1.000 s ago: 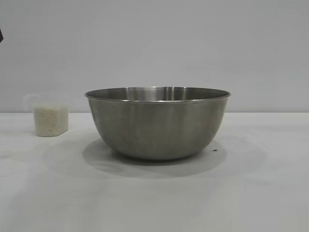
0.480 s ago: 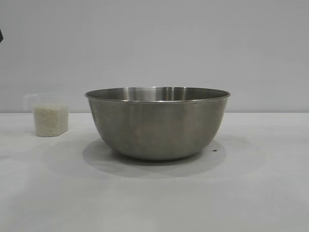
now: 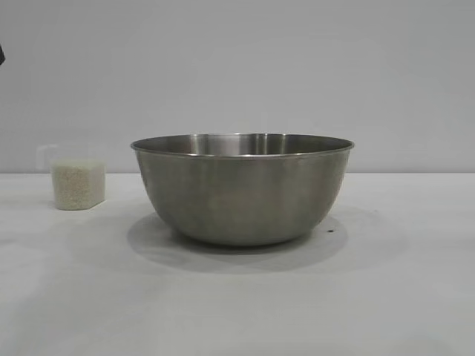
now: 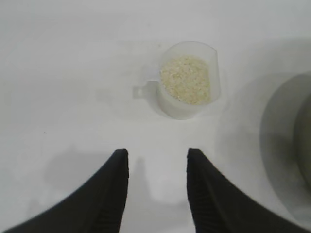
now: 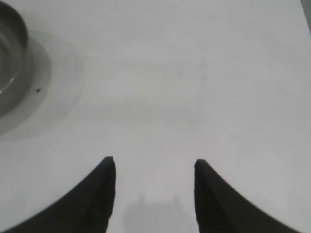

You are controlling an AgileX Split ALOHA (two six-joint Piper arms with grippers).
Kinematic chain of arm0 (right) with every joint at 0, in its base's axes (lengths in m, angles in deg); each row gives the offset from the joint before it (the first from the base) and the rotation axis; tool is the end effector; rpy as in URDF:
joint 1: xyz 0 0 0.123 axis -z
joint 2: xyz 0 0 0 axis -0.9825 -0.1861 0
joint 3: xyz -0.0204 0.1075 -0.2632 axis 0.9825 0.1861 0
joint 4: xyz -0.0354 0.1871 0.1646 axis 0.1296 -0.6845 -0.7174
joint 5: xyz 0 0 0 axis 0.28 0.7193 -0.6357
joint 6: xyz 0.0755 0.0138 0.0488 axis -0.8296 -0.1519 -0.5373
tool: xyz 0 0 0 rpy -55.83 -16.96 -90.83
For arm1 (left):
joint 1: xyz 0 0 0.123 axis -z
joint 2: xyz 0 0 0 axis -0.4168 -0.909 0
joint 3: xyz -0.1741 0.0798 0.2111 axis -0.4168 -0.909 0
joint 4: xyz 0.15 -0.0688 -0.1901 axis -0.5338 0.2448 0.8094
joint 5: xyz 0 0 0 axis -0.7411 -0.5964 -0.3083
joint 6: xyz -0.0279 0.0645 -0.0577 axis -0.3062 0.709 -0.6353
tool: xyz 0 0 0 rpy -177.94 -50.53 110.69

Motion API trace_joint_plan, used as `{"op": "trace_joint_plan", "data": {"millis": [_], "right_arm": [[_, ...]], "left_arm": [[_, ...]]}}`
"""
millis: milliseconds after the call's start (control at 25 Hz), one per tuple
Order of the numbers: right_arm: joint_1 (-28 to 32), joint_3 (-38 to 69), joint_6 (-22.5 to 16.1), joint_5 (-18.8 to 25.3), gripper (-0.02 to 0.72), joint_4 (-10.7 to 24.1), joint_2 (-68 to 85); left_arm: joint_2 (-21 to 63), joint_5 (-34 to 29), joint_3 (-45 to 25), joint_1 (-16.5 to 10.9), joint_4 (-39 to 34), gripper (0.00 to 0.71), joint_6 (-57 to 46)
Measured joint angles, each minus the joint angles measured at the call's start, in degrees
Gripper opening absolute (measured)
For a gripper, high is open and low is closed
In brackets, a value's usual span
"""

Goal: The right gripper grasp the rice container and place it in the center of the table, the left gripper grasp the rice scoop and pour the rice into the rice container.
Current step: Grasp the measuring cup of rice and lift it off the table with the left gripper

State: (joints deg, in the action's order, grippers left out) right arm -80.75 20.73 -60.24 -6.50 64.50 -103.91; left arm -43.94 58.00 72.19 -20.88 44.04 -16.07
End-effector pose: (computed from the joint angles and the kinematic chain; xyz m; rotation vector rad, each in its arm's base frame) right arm 0.0709 0.0038 0.2844 -0.0499 2.4696 0.0337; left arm 0.3044 -0.0273 0.2521 0.0669 2.3939 -0.1452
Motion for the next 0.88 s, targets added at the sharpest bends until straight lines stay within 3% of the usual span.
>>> {"op": "trace_joint_plan", "data": {"millis": [400,880], "right_arm": [[0.0,4.3,0.4,2.8,0.321,-0.2,10.0],[0.0,5.2,1.3,3.3,0.321,-0.4,10.7]], "left_arm": [[0.0,0.0,0.0,0.0,0.0,0.241,0.0],[0.0,0.2,0.0,0.0,0.0,0.241,0.0]]}}
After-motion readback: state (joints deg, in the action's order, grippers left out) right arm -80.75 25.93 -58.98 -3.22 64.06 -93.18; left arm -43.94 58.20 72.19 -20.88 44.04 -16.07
